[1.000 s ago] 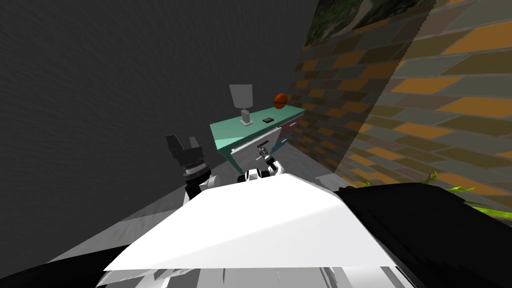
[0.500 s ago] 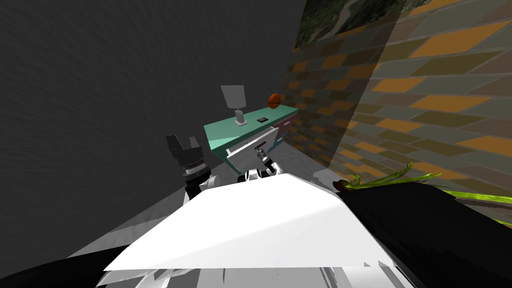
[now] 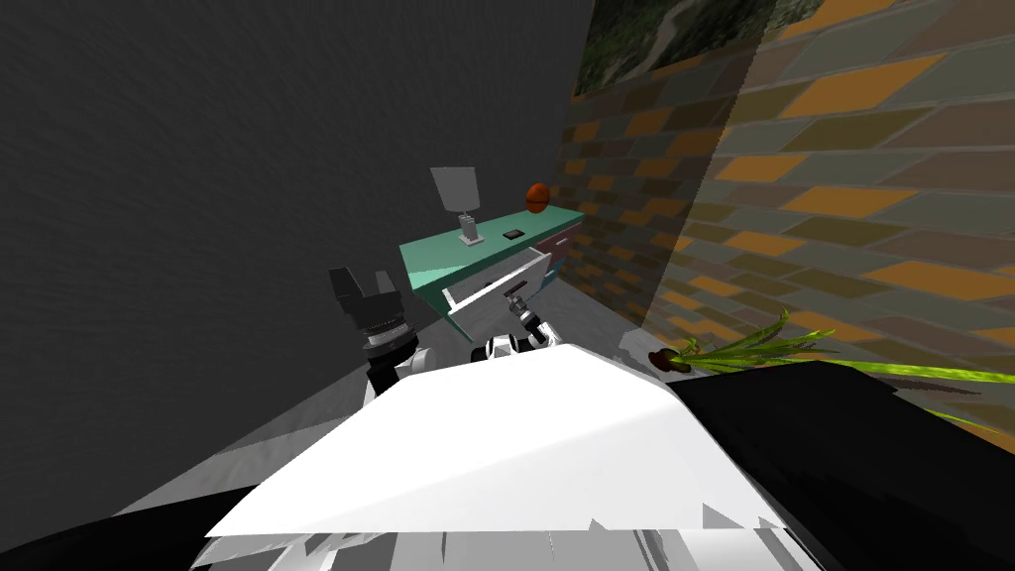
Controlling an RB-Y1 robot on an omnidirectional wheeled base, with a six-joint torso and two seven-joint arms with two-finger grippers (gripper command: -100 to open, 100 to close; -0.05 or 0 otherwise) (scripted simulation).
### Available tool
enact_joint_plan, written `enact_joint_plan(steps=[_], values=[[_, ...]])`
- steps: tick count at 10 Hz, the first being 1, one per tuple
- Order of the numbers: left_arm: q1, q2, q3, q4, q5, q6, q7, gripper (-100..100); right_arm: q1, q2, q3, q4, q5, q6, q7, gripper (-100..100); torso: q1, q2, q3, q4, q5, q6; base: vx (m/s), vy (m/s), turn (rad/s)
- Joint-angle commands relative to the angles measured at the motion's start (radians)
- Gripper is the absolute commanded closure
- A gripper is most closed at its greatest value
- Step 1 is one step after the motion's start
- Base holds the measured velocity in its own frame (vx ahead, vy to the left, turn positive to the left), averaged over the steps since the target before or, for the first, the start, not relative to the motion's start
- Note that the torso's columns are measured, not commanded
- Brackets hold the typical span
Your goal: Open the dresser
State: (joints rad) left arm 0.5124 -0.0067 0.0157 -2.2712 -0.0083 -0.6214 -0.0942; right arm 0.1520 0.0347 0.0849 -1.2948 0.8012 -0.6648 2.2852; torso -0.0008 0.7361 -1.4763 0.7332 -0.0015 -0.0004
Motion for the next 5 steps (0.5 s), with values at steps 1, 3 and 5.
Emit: enact_joint_plan(steps=[1,3,5], values=[[0.000,0.000,0.000,0.000,0.000,0.000,0.000,0,-0.001,-0.003,0.000,0.001,0.000,0.001,-0.004,100,0.001,-0.001,-0.001,-0.001,0.000,-0.001,-0.096,-0.043,-0.012],[0.000,0.000,0.000,0.000,0.000,0.000,0.000,0,-0.008,-0.049,-0.055,0.022,0.006,-0.038,-0.052,-100,0.009,-0.006,-0.005,0.002,0.003,0.000,-0.030,0.100,0.061],[0.000,0.000,0.000,0.000,0.000,0.000,0.000,0,-0.017,-0.093,-0.109,0.041,0.012,-0.078,-0.099,-100,0.006,0.001,0.000,0.004,0.003,-0.001,-0.020,0.154,0.045]])
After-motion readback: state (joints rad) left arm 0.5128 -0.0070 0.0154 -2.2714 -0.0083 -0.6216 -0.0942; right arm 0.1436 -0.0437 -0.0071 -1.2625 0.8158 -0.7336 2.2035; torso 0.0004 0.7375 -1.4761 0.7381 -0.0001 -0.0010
